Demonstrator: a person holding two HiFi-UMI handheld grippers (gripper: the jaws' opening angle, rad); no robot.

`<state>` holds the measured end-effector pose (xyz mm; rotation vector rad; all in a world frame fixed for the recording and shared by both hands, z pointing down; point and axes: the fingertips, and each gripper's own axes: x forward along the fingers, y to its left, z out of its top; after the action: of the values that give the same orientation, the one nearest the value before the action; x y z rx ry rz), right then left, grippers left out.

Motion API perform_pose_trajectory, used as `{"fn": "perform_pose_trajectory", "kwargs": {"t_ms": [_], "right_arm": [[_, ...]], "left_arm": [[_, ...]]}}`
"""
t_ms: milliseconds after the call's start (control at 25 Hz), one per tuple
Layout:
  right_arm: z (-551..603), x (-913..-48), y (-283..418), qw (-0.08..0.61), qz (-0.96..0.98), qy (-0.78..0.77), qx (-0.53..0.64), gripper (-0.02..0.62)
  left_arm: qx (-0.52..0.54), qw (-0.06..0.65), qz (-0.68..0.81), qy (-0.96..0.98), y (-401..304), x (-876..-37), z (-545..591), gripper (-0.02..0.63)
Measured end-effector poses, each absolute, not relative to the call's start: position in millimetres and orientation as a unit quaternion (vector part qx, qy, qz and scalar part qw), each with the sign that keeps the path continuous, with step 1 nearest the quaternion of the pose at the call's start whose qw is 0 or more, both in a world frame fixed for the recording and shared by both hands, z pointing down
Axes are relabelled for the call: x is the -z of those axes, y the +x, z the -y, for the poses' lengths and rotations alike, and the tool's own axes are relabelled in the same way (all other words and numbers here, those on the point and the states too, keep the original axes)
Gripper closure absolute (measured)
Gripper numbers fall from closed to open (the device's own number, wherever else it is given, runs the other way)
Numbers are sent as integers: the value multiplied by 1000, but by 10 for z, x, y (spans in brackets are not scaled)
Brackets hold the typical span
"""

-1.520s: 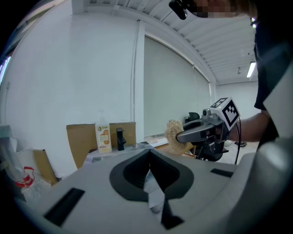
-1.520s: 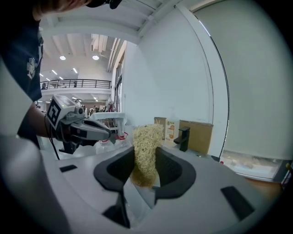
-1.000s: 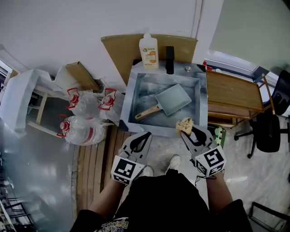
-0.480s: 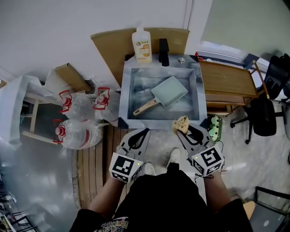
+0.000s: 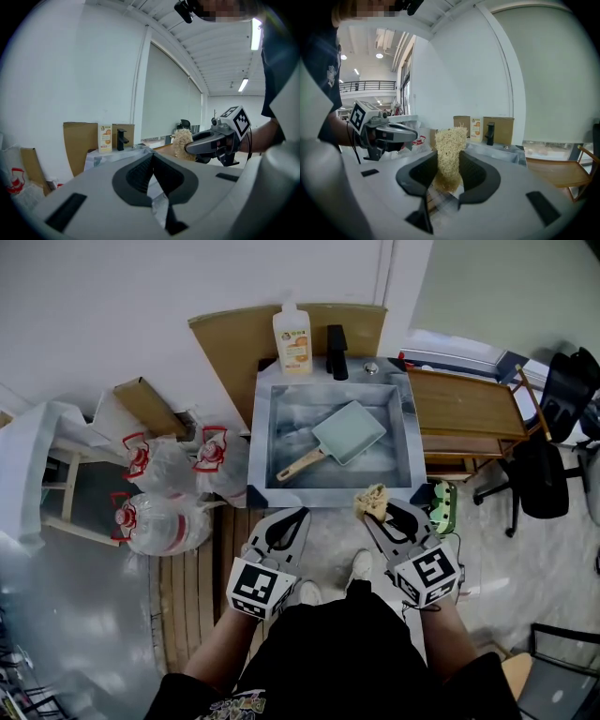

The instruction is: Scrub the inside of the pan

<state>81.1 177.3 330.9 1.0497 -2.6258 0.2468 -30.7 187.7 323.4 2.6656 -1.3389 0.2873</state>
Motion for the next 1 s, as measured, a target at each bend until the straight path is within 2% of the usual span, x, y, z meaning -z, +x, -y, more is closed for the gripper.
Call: {"fn": "perform_pose_trajectory", "kwargs": {"t_ms": [1000], "right_arm": [[-1915, -3187, 824, 149, 915, 367, -71, 453]], "left_arm": [[-88, 59, 440, 892, -237, -3139, -1993, 597]]}}
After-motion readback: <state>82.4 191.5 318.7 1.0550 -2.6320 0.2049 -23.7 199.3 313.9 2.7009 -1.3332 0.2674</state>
